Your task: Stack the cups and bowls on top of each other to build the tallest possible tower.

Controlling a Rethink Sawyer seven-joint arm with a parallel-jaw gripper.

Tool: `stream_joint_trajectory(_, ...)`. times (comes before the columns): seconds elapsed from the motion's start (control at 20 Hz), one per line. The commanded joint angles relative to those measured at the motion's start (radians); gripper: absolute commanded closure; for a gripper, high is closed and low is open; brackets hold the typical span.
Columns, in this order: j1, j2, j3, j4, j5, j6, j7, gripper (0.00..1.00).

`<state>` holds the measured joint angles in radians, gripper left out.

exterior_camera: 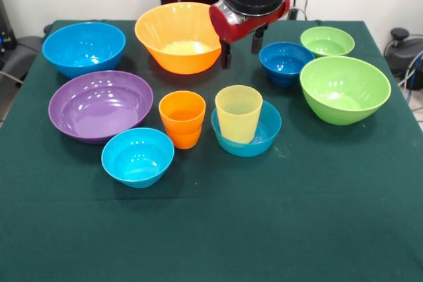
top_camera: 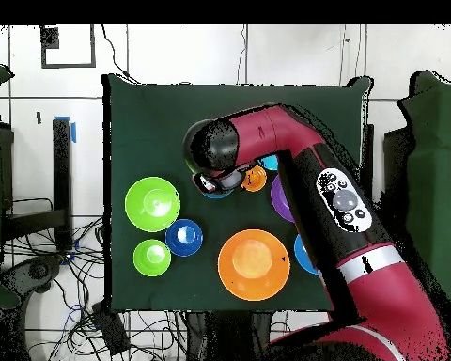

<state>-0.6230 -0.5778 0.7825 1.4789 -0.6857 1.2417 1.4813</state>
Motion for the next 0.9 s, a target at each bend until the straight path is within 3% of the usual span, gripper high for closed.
stream_joint_trajectory(0.05, 0.011, -0.016, 0.006, 0.091, -0.052, -0.08, -0.192, 0.0)
stream_joint_trajectory(0.25, -0.002, -0.033, 0.009, 0.145, -0.048, -0.122, -0.162, 0.0)
stream_joint_trajectory(0.75, 0.037, 0.061, -0.059, 0.176, -0.092, -0.255, -0.05, 0.0)
stream_joint_trajectory(0.9, 0.037, 0.042, -0.073, 0.199, -0.082, -0.265, -0.04, 0.0)
